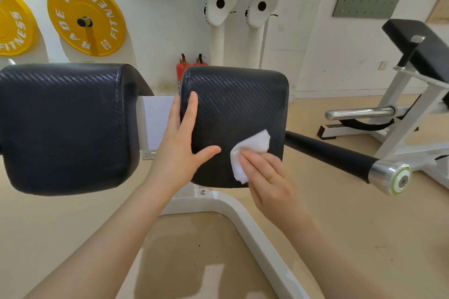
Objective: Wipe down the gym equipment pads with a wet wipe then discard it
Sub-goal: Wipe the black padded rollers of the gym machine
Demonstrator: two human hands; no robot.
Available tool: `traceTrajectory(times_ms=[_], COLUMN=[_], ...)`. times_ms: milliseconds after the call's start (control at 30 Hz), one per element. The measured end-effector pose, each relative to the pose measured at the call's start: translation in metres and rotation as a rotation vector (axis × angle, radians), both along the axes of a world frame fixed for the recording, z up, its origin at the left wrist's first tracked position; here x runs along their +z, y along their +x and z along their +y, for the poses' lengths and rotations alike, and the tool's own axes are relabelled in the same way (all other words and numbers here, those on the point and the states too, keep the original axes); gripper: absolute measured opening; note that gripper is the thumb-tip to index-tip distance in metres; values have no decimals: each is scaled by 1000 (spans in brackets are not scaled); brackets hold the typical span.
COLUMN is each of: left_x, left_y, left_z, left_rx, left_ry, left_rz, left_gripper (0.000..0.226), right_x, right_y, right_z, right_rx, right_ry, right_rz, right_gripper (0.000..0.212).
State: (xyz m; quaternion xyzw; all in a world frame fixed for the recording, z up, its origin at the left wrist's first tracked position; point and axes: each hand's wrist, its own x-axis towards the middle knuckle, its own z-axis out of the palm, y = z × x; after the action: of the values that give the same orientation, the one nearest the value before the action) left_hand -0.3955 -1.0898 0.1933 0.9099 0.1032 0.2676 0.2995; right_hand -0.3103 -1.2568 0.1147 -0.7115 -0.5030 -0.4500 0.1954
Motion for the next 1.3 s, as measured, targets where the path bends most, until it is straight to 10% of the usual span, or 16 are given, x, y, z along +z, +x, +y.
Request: traceTrajectory(times_ms=[567, 900, 1300], left_x=[-5, -5, -4], left_y=[-1, -4, -7], left_z=[3, 25, 30], left_rx=[-43, -231, -286], left_ry=[-22, -351, -764], left_rz=[-37, -56, -76], left_gripper=[98, 59, 68], right_x=[55, -9, 52], right_y=[28, -19, -22], right_z=[17, 36, 97], right_rx=[-106, -259, -168], right_ry=[303, -136, -206], right_rz=[118, 149, 23], right_gripper=[34, 63, 58])
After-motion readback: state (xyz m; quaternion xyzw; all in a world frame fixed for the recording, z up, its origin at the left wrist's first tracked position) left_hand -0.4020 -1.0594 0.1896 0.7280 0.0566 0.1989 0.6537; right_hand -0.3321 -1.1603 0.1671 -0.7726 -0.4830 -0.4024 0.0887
